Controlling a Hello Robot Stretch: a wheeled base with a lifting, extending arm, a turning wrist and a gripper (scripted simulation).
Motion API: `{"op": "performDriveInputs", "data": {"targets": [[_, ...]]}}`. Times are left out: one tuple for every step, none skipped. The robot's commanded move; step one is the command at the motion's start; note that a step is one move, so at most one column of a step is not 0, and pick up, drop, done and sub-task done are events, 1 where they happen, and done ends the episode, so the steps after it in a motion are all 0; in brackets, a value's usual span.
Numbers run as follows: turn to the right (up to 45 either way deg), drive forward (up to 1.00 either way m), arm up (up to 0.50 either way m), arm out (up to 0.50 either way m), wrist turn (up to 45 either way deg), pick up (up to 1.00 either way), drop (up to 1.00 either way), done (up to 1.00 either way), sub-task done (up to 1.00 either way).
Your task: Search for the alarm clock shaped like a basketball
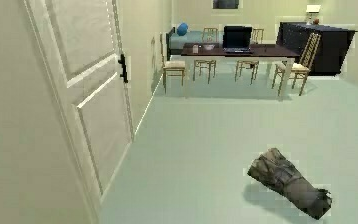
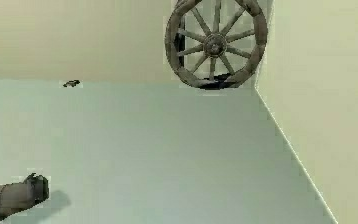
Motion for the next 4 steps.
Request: {"op": "performDriveInputs", "data": {"targets": [[27.0, 0.0, 0.0, 0.0, 0.0, 0.0, 0.0, 0.0, 0.0], [0.0, 1.0, 0.0, 0.0, 0.0, 0.0, 0.0, 0.0, 0.0], [0.0, 1.0, 0.0, 0.0, 0.0, 0.0, 0.0, 0.0, 0.0], [33.0, 0.0, 0.0, 0.0, 0.0, 0.0, 0.0, 0.0, 0.0]]}}
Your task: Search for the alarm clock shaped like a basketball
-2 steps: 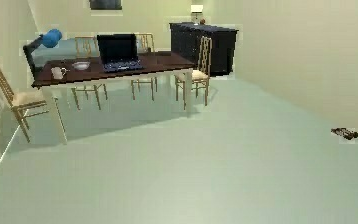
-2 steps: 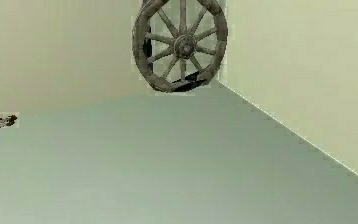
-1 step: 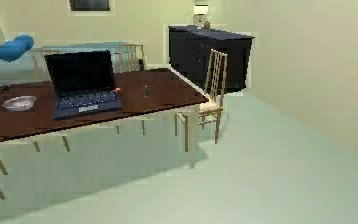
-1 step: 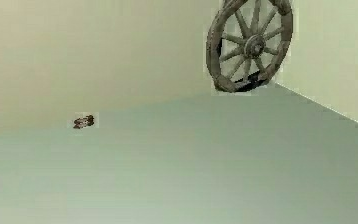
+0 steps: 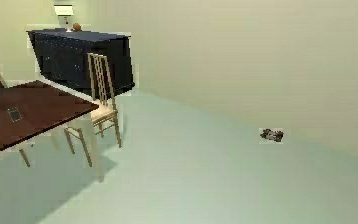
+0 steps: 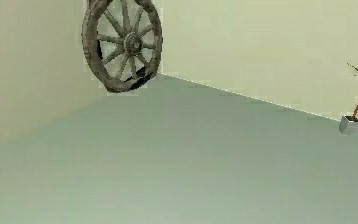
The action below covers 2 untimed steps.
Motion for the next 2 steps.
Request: {"op": "performDriveInputs", "data": {"targets": [[0.0, 1.0, 0.0, 0.0, 0.0, 0.0, 0.0, 0.0, 0.0], [0.0, 0.8, 0.0, 0.0, 0.0, 0.0, 0.0, 0.0, 0.0]]}}
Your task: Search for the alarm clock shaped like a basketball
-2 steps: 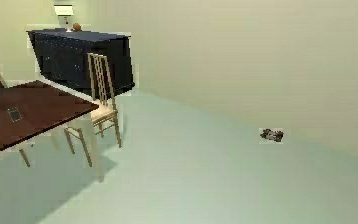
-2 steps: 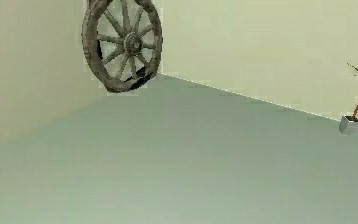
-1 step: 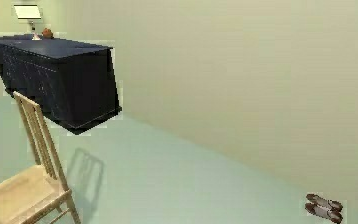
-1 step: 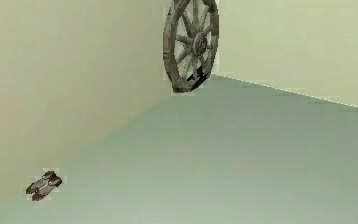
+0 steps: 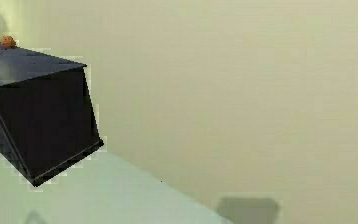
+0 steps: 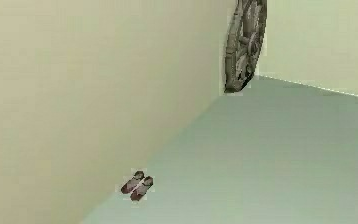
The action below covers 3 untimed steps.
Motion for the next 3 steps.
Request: {"op": "performDriveInputs", "data": {"targets": [[-45.0, 0.0, 0.0, 0.0, 0.0, 0.0, 0.0, 0.0, 0.0], [-3.0, 0.0, 0.0, 0.0, 0.0, 0.0, 0.0, 0.0, 0.0], [21.0, 0.0, 0.0, 0.0, 0.0, 0.0, 0.0, 0.0, 0.0]]}}
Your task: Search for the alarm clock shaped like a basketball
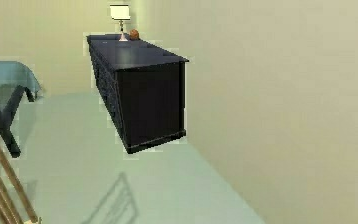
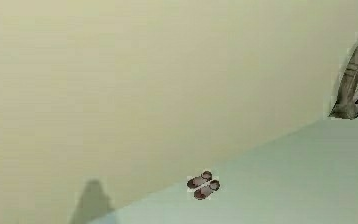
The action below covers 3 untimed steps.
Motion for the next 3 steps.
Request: {"op": "performDriveInputs", "data": {"targets": [[0.0, 0.25, 0.0, 0.0, 0.0, 0.0, 0.0, 0.0, 0.0], [-33.0, 0.0, 0.0, 0.0, 0.0, 0.0, 0.0, 0.0, 0.0], [0.0, 0.85, 0.0, 0.0, 0.0, 0.0, 0.0, 0.0, 0.0]]}}
